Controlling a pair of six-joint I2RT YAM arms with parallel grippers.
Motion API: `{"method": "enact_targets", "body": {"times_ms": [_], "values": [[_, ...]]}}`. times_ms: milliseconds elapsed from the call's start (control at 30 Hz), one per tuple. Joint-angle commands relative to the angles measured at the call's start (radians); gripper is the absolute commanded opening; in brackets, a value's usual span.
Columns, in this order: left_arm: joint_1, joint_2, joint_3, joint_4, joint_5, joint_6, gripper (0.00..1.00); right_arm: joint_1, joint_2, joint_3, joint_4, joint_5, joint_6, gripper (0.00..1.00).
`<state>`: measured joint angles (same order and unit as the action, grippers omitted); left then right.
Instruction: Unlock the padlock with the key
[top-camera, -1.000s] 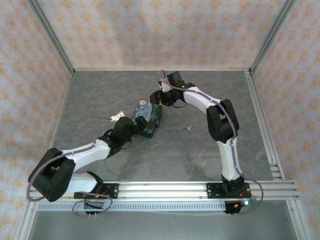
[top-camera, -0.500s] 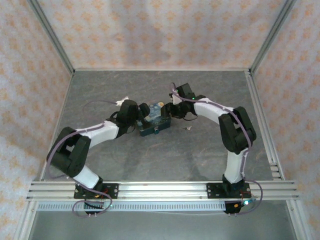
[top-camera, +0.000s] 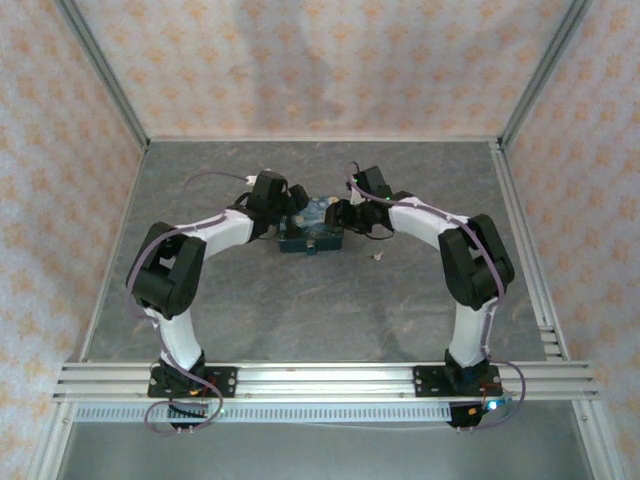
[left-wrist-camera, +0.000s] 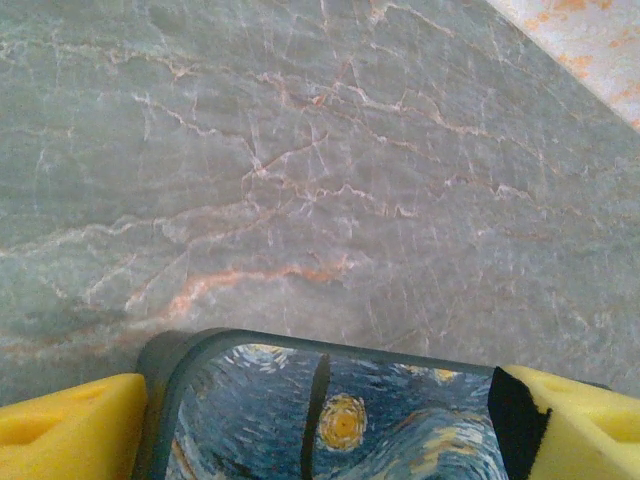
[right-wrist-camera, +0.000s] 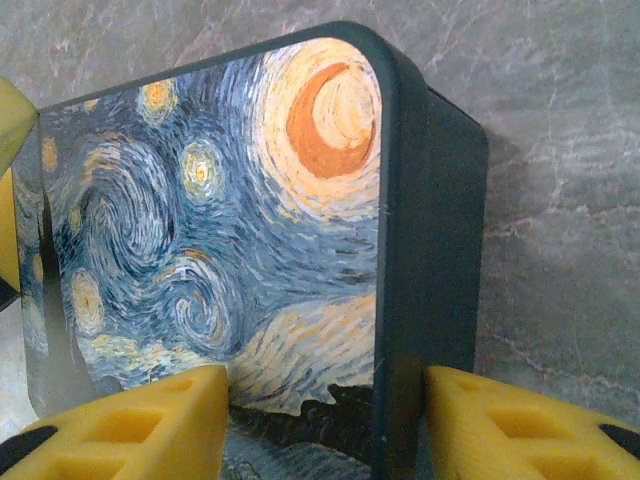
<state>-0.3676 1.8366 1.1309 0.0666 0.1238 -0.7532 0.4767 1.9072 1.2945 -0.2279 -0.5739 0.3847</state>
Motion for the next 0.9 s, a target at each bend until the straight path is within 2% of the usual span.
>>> {"method": "enact_targets", "body": {"times_ms": [0, 100, 267, 433, 633, 767, 867], "values": [[-0.031, 0.009, 0.065, -0.002, 0.134, 0.022, 0.89, 0.023, 0.04, 0.021, 0.071, 0.02, 0.031, 0.53], [-0.023, 0.011, 0.084, -0.025, 0.131, 0.038, 0.9, 0.022, 0.031, 0.014, 0.065, 0.047, 0.036, 0.56], [0.006, -0.047, 0.047, -0.047, 0.106, 0.053, 0.95, 0.003, -0.044, -0.03, 0.026, 0.14, 0.034, 0.67], [0.032, -0.147, -0.007, -0.123, 0.047, 0.108, 0.97, -0.019, -0.159, -0.073, -0.097, 0.331, 0.021, 0.71], [0.026, -0.297, -0.08, -0.217, -0.011, 0.13, 0.96, -0.027, -0.269, -0.093, -0.292, 0.55, 0.085, 0.67], [-0.027, -0.419, -0.126, -0.309, -0.052, 0.169, 0.94, -0.032, -0.281, -0.068, -0.443, 0.541, 0.141, 0.62], [-0.117, -0.494, -0.152, -0.397, -0.118, 0.191, 0.94, -0.031, -0.248, -0.06, -0.529, 0.525, 0.198, 0.52]]}}
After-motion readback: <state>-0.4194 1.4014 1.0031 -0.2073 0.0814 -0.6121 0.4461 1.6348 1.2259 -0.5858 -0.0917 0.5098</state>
